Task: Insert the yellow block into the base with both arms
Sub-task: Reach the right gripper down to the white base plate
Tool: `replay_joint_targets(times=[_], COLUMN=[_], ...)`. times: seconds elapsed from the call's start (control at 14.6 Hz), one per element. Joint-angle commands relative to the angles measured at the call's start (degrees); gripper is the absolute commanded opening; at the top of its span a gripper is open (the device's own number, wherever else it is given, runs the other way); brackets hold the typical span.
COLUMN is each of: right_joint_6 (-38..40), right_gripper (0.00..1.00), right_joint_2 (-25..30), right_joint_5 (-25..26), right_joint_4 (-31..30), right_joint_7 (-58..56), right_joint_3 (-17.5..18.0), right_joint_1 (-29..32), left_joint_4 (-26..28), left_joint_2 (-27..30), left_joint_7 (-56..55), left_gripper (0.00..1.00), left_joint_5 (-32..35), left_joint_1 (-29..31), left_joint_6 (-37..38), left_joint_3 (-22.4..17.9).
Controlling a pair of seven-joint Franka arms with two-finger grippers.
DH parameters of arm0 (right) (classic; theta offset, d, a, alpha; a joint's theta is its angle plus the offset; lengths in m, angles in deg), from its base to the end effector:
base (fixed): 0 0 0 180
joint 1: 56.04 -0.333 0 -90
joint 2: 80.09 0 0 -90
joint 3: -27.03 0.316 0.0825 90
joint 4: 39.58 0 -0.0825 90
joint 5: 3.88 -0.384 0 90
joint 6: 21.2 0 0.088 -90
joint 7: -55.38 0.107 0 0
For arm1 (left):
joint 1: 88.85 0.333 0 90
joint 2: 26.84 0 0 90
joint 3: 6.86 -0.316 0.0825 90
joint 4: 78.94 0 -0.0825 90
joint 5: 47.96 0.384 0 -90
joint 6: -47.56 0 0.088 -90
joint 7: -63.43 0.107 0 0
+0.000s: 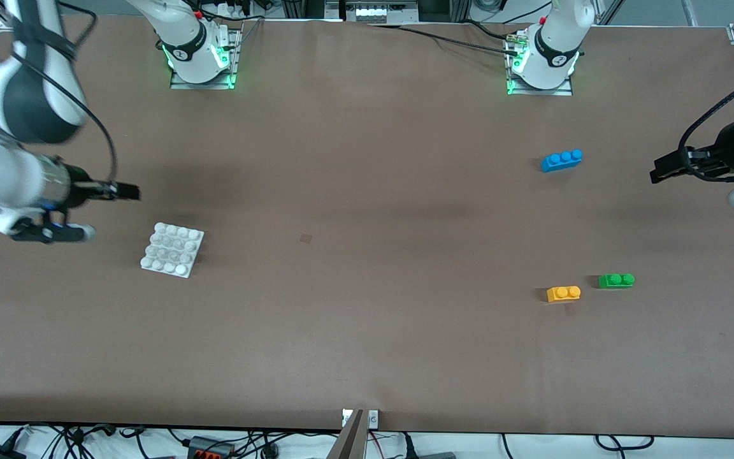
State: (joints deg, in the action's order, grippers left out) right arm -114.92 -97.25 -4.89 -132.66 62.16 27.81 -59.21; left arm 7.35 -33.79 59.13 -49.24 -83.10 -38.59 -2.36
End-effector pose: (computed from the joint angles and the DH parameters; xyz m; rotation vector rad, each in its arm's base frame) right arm 0.6133 0.0434 0.4276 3.1022 -0.0824 -0.4516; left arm 0.5821 0.0129 0.5806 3.1034 0.1502 -0.1932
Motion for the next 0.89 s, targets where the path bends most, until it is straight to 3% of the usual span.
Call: replay_joint_targets(times=[0.0, 0.41, 0.62, 0.82], right_joint_6=[-4.44, -18.67, -26.93, -28.19], right_gripper=[1.00, 1.00, 1.00, 1.00], right_joint_2=[-3.22, -7.26, -12.09, -13.42], right_joint_5=[0.83, 0.83, 0.83, 0.83], right_joint_4=[-0.78, -7.71, -7.81, -9.30], right_joint_7=[4.56, 13.24, 18.70, 18.80], right_joint_3=[-0.34, -0.34, -0.34, -0.69], right_joint_1=[-2.28, -4.21, -4.39, -3.69], left_joint_4=[-1.21, -1.30, -1.30, -1.30], left_joint_2=[-0.53, -0.35, -0.18, -0.26], left_joint_7=[0.88, 0.96, 0.96, 0.96], left_gripper=[1.00, 1.00, 1.00, 1.00], left_joint_5=[-1.36, -3.90, -3.99, -4.61], left_joint_1=[-0.30, 0.66, 0.93, 0.49], left_joint_6=[1.77, 7.47, 10.38, 10.56], left_joint_3=[0.08, -0.10, -0.36, -0.10])
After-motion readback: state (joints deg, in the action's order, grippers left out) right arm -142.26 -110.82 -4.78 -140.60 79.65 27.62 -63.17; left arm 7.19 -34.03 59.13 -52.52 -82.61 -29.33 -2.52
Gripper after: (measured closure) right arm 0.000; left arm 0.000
